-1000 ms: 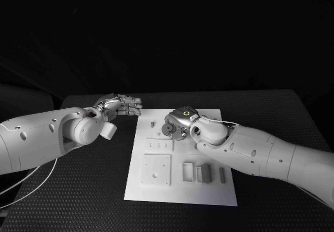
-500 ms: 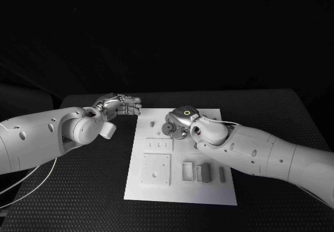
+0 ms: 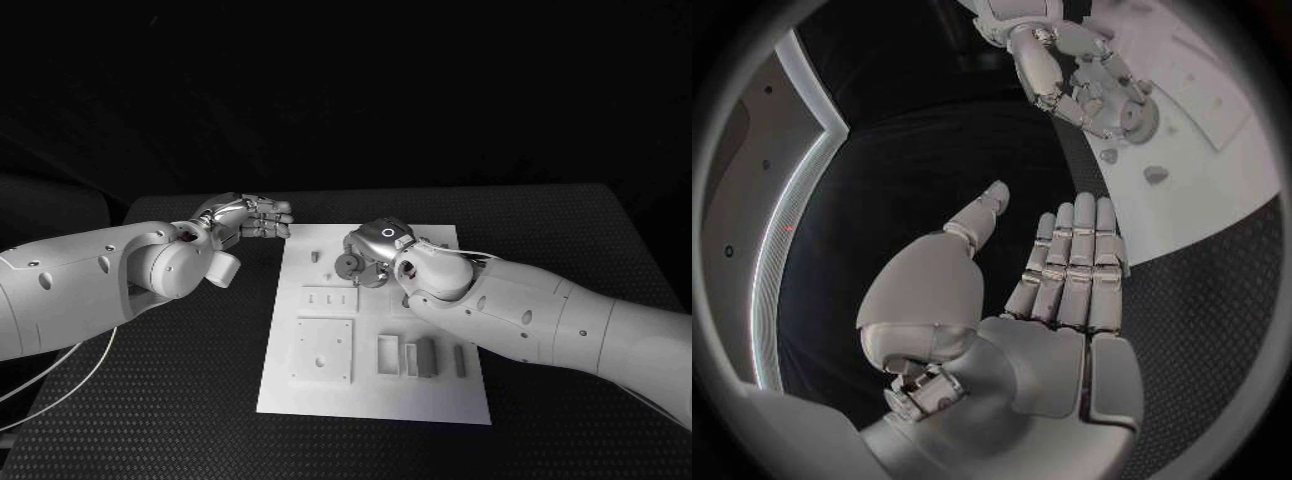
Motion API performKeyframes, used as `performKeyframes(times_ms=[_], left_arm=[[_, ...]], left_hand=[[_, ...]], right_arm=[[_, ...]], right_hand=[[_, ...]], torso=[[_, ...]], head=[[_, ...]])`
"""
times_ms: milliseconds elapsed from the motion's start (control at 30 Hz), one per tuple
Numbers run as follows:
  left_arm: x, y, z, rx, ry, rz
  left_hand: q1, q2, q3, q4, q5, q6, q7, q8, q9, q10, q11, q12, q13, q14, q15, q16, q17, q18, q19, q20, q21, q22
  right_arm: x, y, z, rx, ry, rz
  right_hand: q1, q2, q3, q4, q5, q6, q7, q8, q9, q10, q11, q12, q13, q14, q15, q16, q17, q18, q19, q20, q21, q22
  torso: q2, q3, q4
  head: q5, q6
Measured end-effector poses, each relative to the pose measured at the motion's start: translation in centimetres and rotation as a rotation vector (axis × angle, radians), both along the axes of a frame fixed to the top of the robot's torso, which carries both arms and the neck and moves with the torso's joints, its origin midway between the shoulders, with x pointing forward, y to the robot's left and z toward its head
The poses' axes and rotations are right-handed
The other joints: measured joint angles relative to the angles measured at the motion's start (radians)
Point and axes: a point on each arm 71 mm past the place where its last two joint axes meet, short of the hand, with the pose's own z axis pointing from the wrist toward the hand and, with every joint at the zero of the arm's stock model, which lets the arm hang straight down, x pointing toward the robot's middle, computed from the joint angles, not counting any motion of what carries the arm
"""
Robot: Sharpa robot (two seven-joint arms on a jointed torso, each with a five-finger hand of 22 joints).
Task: Assemble the parts on the task board
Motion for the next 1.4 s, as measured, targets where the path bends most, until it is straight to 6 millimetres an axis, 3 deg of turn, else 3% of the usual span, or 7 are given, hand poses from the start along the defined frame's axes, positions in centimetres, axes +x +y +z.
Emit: performKeyframes(times_ms=[700,1033,1400], left_arm=[[0.0,0.0,0.0,0.0,0.0,0.0],[0.0,0.0,0.0,0.0,0.001,-0.001],[0.0,-0.1,0.0,0.0,0.001,-0.001]], left_hand=[[0.0,0.0,0.0,0.0,0.0,0.0,0.0,0.0,0.0,0.0,0.0,0.0,0.0,0.0,0.0,0.0,0.001,0.0,0.0,0.0,0.0,-0.001],[0.0,0.0,0.0,0.0,0.0,0.0,0.0,0.0,-0.001,0.0,0.0,0.0,0.001,0.0,0.0,0.0,0.002,0.0,0.0,0.0,0.0,-0.001],[0.0,0.0,0.0,0.0,0.0,0.0,0.0,0.0,-0.001,0.0,0.0,0.0,0.0,0.0,0.0,0.0,0.001,0.0,0.0,0.0,0.0,-0.001]], right_arm=[[0.2,-0.1,0.0,-0.007,0.003,-0.013],[0.1,0.4,0.0,-0.012,0.002,-0.002],[0.1,0.8,0.1,-0.019,-0.011,0.004]], right_hand=[[0.007,-0.019,0.003,0.011,0.0,0.002,0.003,-0.005,0.003,-0.002,-0.002,-0.001,-0.003,0.0,0.0,0.0,0.0,0.0,-0.002,0.002,0.0,0.0],[0.048,-0.013,-0.005,-0.026,0.0,0.007,0.007,0.006,0.009,-0.004,-0.004,0.004,-0.003,-0.004,-0.004,0.0,0.0,-0.005,-0.002,-0.003,0.0,0.0],[0.064,-0.018,-0.017,-0.053,0.0,0.018,-0.004,0.021,0.026,-0.007,-0.007,0.008,-0.003,-0.007,-0.007,0.0,0.0,-0.005,-0.002,-0.002,0.0,0.0]], torso=[[0.0,0.0,0.0],[0.0,-0.0013,0.0008],[0.0,-0.002,0.0002]], head=[[-0.003,-0.001],[-0.005,-0.004],[-0.005,-0.007]])
